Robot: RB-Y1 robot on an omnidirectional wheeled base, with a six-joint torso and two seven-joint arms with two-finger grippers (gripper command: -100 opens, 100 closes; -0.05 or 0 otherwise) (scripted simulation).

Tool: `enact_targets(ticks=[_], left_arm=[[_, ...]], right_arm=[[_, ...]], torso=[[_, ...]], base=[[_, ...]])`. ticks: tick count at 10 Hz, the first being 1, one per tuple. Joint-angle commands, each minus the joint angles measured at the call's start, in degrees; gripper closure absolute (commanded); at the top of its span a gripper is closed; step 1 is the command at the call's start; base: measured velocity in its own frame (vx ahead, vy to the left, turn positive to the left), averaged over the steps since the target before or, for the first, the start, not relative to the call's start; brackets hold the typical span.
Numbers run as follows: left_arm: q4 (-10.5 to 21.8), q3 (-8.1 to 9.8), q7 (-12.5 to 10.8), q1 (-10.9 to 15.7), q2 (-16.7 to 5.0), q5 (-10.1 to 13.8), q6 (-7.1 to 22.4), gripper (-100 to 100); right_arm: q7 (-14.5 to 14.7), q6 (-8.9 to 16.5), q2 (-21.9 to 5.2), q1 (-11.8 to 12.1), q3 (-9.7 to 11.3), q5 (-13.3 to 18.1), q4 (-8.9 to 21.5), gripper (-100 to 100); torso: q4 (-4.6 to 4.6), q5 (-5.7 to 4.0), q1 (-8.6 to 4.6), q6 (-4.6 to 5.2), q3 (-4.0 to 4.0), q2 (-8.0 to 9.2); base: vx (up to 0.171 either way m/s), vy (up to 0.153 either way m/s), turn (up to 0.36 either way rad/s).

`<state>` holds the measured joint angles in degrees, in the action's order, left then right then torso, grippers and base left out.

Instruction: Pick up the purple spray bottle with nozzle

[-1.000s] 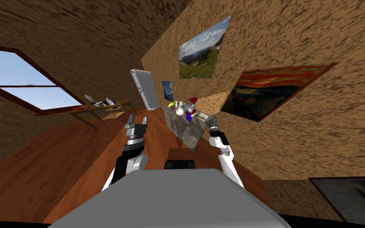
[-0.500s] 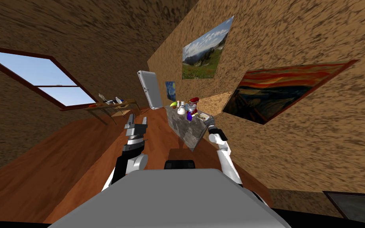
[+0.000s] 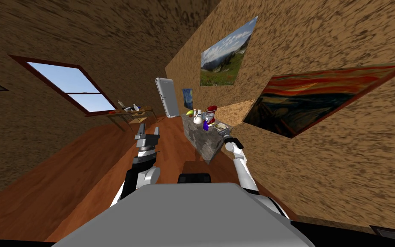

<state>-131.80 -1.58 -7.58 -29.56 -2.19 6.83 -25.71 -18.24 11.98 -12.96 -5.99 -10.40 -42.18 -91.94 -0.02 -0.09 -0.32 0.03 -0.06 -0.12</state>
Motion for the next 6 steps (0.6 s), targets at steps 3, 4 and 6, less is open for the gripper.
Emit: enact_targets(ticks=[3,4,6], left_arm=[[0.00,0.00,0.00,0.00,0.00,0.00,0.00,0],[0.00,0.00,0.00,-0.01,0.00,0.00,0.00,0],[0.00,0.00,0.00,-0.01,0.00,0.00,0.00,0]], right_arm=[[-0.96,3.88,-0.34,-3.33,-0.54,-4.15,4.04,-100],[-1.59,5.88,-0.94,-5.26,-0.63,-6.85,6.64,-100],[-2.20,7.96,-1.58,-7.13,-0.67,-9.49,9.09,-100]], torso=[[-0.01,0.01,0.06,0.00,-0.04,-0.07],[-0.02,0.01,0.07,0.04,-0.04,-0.08],[-0.03,0.01,0.06,0.04,-0.07,-0.12]], base=[[-0.015,-0.051,0.105],[-0.001,-0.059,0.144],[-0.002,-0.047,0.111]])
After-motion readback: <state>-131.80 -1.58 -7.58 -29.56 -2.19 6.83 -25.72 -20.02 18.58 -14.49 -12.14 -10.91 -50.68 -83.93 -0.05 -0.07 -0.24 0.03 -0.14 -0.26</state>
